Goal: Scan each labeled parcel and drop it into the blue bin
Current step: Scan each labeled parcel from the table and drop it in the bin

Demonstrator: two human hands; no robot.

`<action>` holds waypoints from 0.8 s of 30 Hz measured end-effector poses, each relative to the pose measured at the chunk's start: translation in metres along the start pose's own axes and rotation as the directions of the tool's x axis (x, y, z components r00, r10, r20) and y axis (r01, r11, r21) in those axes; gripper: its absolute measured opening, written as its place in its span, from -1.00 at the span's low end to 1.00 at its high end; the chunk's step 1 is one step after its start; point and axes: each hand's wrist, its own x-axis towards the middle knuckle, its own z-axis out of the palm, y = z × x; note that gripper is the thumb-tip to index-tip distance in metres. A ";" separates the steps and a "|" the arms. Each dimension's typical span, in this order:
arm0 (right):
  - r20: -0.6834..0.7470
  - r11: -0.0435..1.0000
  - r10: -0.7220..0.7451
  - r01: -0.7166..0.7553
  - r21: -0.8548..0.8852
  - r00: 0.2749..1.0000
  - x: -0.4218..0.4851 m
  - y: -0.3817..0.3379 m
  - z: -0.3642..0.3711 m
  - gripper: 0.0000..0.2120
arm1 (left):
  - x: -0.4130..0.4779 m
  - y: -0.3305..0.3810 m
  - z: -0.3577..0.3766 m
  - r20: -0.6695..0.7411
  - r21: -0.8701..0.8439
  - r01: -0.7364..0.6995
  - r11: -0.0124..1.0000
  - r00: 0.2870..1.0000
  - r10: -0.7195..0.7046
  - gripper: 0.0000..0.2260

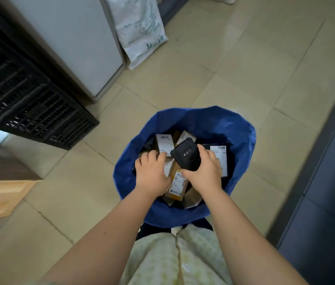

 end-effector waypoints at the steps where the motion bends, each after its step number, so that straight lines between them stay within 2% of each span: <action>1: 0.007 0.999 -0.032 0.032 -0.003 0.999 -0.001 -0.005 -0.006 -0.17 | -0.004 0.002 -0.007 -0.025 0.005 0.018 1.000 1.000 -0.018 -0.38; 9: 0.132 0.955 -0.261 0.276 -0.107 0.956 -0.015 -0.041 -0.044 -0.20 | -0.059 0.021 -0.038 -0.137 -0.008 0.243 0.970 0.961 -0.241 -0.39; 12: 0.194 0.905 -0.381 0.407 -0.120 0.904 -0.031 -0.054 -0.048 -0.16 | -0.090 0.021 -0.039 -0.194 -0.071 0.379 0.923 0.902 -0.386 -0.39; 16: 0.293 0.795 -0.549 0.598 -0.107 0.783 -0.065 -0.070 -0.037 -0.14 | -0.143 0.011 -0.029 -0.193 -0.136 0.566 0.813 0.790 -0.582 -0.37; 19: 0.404 0.707 -0.612 0.700 -0.106 0.680 -0.099 -0.076 -0.021 -0.16 | -0.191 0.003 -0.013 -0.144 -0.193 0.696 0.692 0.677 -0.721 -0.39; 21: 0.465 0.647 -0.643 0.756 -0.096 0.609 -0.124 -0.078 -0.008 -0.20 | -0.228 -0.001 -0.002 -0.110 -0.235 0.768 0.596 0.588 -0.801 -0.40; 24: 0.570 0.542 -0.661 0.836 -0.087 0.488 -0.165 -0.079 0.015 -0.27 | -0.288 -0.003 0.013 -0.085 -0.313 0.851 0.421 0.417 -0.905 -0.41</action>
